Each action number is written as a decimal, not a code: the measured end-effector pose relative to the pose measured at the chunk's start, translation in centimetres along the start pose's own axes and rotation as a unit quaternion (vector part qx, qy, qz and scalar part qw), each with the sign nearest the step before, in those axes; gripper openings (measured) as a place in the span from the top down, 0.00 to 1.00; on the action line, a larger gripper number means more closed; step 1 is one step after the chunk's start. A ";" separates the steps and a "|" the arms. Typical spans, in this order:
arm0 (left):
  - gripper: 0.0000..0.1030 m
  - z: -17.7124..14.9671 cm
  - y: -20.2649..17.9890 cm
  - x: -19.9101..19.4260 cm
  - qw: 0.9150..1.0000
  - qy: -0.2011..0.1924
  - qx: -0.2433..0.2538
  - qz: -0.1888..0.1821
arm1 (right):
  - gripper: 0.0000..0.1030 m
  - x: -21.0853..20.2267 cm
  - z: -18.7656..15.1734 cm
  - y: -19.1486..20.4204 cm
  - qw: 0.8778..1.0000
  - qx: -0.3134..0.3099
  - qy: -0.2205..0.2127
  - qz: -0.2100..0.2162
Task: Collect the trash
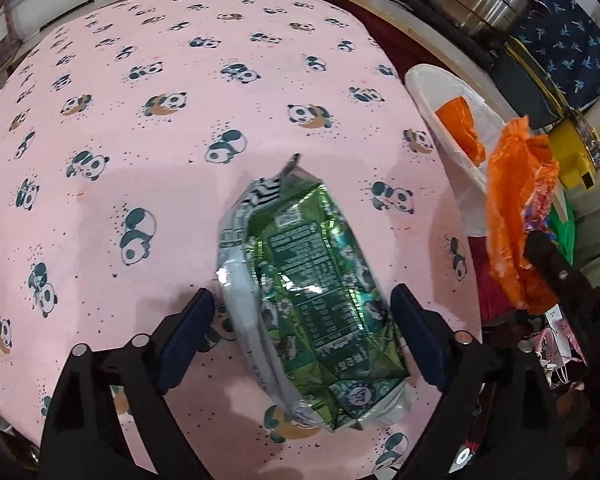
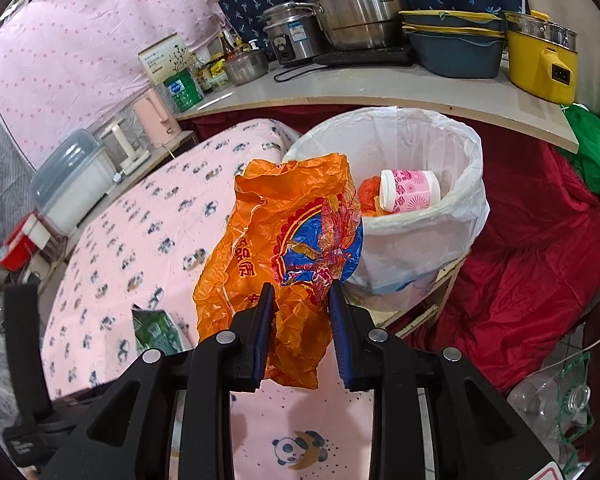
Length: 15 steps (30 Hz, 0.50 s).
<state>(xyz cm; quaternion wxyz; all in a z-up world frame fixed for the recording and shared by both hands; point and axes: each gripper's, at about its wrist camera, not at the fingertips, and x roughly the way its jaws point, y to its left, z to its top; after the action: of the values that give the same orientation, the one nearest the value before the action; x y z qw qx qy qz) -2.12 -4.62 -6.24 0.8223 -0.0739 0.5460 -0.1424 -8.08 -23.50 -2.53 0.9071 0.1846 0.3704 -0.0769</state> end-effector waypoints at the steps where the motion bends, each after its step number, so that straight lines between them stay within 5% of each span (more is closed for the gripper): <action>1: 0.23 0.0 -0.5 0.1 1.000 0.003 0.008 -0.002 | 0.75 0.1 -0.1 -0.1 1.000 -0.001 0.002 0.000; 7: 0.43 0.5 -2.1 0.3 0.999 0.005 0.027 -0.016 | 0.75 0.6 -0.8 -0.7 1.000 0.003 0.012 -0.003; 15: 0.43 0.3 -1.1 0.2 0.998 0.025 0.022 -0.047 | 0.75 0.6 -3.2 -0.9 0.999 -0.026 0.033 -0.027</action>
<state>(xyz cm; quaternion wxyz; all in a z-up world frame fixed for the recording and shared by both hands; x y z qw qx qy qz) -1.90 -5.70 -5.99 0.8023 -0.0778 0.5588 -0.1952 -9.97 -23.05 -5.26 0.8964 0.1537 0.4069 -0.0853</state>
